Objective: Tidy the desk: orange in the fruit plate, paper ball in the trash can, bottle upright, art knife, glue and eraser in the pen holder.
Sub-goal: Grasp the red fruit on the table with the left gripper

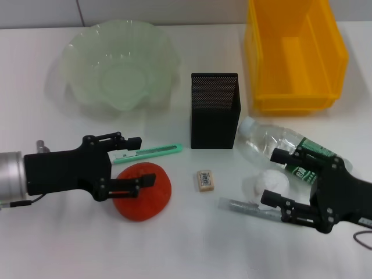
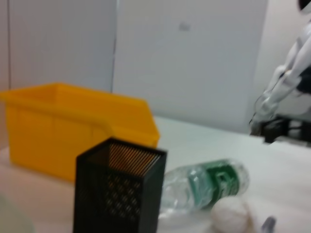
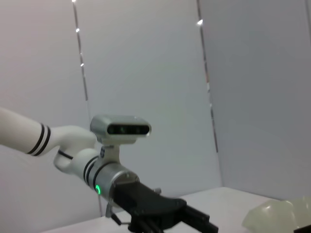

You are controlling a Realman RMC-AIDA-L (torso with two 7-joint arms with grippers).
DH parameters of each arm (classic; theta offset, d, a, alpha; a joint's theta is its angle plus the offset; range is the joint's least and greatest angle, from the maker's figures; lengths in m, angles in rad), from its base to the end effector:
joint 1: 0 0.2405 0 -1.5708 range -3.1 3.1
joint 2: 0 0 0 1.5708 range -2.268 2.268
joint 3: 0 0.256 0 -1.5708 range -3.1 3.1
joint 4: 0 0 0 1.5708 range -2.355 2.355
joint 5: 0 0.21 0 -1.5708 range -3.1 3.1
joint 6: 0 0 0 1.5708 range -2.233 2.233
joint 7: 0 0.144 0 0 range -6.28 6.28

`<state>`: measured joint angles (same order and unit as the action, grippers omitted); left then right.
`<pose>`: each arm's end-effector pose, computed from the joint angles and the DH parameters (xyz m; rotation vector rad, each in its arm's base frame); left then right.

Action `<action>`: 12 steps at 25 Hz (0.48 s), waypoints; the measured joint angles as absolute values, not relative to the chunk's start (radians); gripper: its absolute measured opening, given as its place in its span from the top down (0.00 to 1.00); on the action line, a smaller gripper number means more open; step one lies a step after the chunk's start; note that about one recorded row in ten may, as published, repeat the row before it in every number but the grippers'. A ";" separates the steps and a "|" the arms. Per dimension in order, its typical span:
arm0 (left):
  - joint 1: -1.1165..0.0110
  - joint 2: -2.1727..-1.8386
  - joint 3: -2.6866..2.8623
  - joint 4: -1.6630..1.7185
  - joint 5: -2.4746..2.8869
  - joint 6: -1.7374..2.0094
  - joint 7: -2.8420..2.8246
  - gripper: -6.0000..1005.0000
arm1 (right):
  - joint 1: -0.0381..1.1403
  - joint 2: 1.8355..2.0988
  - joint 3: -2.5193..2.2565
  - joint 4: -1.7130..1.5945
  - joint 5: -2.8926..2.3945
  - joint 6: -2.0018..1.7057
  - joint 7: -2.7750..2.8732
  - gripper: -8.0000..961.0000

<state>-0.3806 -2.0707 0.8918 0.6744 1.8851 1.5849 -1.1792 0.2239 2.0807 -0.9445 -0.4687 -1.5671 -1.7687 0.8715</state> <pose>-0.2833 0.2857 -0.0145 -2.8158 -0.4185 -0.6625 0.2910 0.2197 -0.0211 -2.5848 0.3480 1.1184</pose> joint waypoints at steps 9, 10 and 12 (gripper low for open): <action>-0.377 -2.068 0.935 0.664 1.888 1.507 -1.179 0.19 | 0.224 2.080 -0.923 -0.380 -1.566 -1.779 0.812 0.21; -0.376 -2.068 0.935 0.663 1.891 1.501 -1.179 0.19 | 0.228 2.080 -0.922 -0.378 -1.566 -1.779 0.812 0.21; -0.377 -2.068 0.935 0.655 1.899 1.492 -1.179 0.19 | 0.233 2.080 -0.922 -0.377 -1.566 -1.779 0.812 0.21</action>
<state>-0.3766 -2.0685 0.9354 0.6547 1.8994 1.4921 -1.1795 0.2325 2.0800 -0.9220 -0.3772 -1.5661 -1.7792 0.8116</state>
